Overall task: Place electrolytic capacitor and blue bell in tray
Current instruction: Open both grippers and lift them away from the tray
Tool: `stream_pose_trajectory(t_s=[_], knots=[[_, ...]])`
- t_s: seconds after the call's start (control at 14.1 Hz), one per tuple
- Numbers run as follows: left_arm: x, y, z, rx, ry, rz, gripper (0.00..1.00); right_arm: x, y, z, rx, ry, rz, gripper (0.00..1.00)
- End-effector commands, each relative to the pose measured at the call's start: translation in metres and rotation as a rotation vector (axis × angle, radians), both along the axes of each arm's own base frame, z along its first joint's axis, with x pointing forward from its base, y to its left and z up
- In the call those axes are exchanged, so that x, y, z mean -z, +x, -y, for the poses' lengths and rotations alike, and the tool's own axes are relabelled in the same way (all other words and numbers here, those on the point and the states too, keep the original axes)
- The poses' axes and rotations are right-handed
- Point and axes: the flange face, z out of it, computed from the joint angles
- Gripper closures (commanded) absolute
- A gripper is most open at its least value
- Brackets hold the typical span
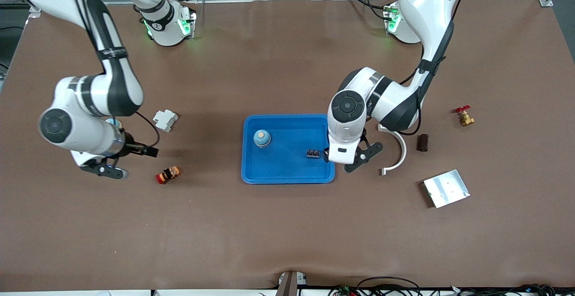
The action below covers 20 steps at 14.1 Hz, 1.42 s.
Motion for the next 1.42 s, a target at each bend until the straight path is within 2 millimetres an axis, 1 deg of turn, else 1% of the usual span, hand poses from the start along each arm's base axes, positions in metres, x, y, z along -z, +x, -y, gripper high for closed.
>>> stream_pose_trajectory(t_s=[0.0,0.14,0.21,0.28,0.43,0.5,0.57,0.64,0.71,0.78,0.85,0.99,1.13,1.2,1.28,1.35], knots=[[-0.013,-0.005,0.005,0.107,-0.037,0.015,0.0,0.01,-0.03,0.066,-0.06,0.029,-0.01,0.0],[-0.013,-0.004,0.006,0.213,-0.036,0.007,0.0,0.015,-0.038,0.116,-0.117,0.052,-0.011,0.0],[-0.012,-0.001,0.001,0.283,-0.03,0.005,0.0,0.02,-0.045,0.149,-0.128,0.06,-0.004,0.0],[-0.012,0.003,-0.004,0.349,-0.033,-0.004,0.0,0.024,-0.049,0.168,-0.158,0.063,0.011,0.0],[-0.011,0.007,-0.012,0.361,-0.045,0.004,0.0,0.053,-0.071,0.199,-0.223,0.069,0.031,0.0],[-0.011,0.009,-0.016,0.346,-0.05,0.002,0.0,0.067,-0.082,0.207,-0.275,0.064,0.056,0.0],[-0.01,0.01,-0.019,0.317,-0.061,-0.004,0.0,0.076,-0.091,0.212,-0.286,0.062,0.062,0.0],[-0.008,0.009,-0.021,0.32,-0.053,-0.005,0.0,0.081,-0.094,0.21,-0.285,0.068,0.05,0.0],[-0.011,0.004,-0.028,0.341,-0.044,-0.01,0.0,0.085,-0.096,0.207,-0.288,0.073,0.043,0.0],[-0.012,0.002,-0.046,0.358,-0.036,-0.011,0.0,0.092,-0.097,0.204,-0.291,0.074,0.039,0.0],[-0.017,-0.004,-0.063,0.412,-0.037,0.001,0.0,0.098,-0.098,0.204,-0.289,0.079,0.028,0.0],[-0.015,-0.022,-0.098,0.501,-0.038,0.022,0.0,0.106,-0.098,0.2,-0.291,0.086,0.016,0.0],[-0.007,-0.035,-0.118,0.55,-0.032,0.018,0.0,0.119,-0.099,0.198,-0.291,0.089,0.005,0.0],[-0.003,-0.038,-0.128,0.579,-0.029,0.008,0.0,0.123,-0.099,0.194,-0.298,0.093,-0.005,0.0],[-0.003,-0.041,-0.136,0.604,-0.026,0.004,0.0,0.124,-0.098,0.19,-0.306,0.096,-0.011,0.0],[-0.003,-0.046,-0.146,0.625,-0.021,-0.002,0.0,0.127,-0.1,0.19,-0.304,0.099,-0.019,0.0]])
